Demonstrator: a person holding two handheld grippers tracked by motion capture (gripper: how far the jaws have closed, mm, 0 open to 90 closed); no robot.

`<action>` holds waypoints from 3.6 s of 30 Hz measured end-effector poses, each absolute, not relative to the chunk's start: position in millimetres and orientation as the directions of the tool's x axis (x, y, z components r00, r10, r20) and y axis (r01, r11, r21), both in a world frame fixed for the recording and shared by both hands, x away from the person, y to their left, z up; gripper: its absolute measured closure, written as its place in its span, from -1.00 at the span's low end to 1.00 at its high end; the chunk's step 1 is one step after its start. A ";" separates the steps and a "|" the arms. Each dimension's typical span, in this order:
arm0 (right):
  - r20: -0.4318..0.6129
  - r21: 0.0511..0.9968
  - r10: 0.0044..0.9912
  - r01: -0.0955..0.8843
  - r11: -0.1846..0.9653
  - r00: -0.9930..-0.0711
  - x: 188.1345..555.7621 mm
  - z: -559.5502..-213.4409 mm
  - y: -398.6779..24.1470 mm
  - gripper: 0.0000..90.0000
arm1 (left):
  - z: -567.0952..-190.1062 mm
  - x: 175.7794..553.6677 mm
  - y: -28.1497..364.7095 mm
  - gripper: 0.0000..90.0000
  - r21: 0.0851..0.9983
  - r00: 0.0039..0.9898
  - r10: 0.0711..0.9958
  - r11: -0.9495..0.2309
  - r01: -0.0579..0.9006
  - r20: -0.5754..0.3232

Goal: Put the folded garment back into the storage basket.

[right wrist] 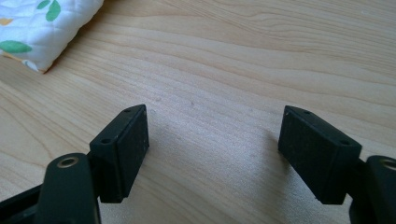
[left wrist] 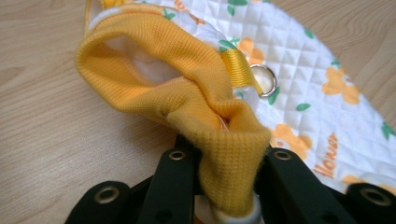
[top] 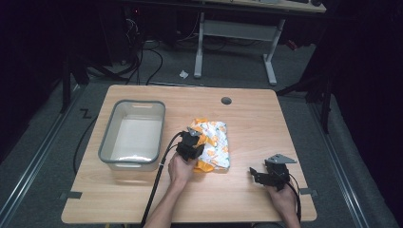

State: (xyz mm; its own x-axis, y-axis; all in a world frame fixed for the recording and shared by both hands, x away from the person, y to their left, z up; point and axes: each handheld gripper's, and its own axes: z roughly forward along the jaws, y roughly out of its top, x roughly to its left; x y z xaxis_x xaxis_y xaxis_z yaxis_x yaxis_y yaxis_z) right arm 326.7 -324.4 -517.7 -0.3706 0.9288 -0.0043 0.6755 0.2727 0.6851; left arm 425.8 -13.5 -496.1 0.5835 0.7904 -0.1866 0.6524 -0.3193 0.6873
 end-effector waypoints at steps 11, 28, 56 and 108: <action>-0.004 0.685 0.929 0.675 0.273 -0.371 326.7 -517.6 -324.4 -0.45 | -470.9 416.0 0.2 0.77 0.738 0.614 0.748 -0.262 0.622 -0.252; -0.005 0.685 0.928 0.675 0.274 -0.372 326.6 -517.6 -324.4 -0.45 | -440.9 399.7 27.0 0.77 0.780 0.655 0.696 -0.221 0.585 -0.294; -0.005 0.685 0.928 0.675 0.274 -0.372 326.6 -517.6 -324.5 -0.45 | -385.5 390.4 97.6 0.77 0.839 0.639 0.725 -0.160 0.520 -0.258; -0.004 0.685 0.929 0.675 0.272 -0.370 326.9 -517.7 -324.4 -0.45 | -378.0 423.9 203.1 0.77 0.836 0.561 0.788 -0.113 0.537 -0.254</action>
State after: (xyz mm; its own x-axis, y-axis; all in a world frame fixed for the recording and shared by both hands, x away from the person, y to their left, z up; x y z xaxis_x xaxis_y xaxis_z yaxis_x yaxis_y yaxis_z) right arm 326.9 -324.4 -517.7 -0.3697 0.9291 -0.0042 0.6755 0.2719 0.6854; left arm 423.9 203.1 -378.0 0.5614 0.7876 -0.2541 0.5374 -0.1134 0.8357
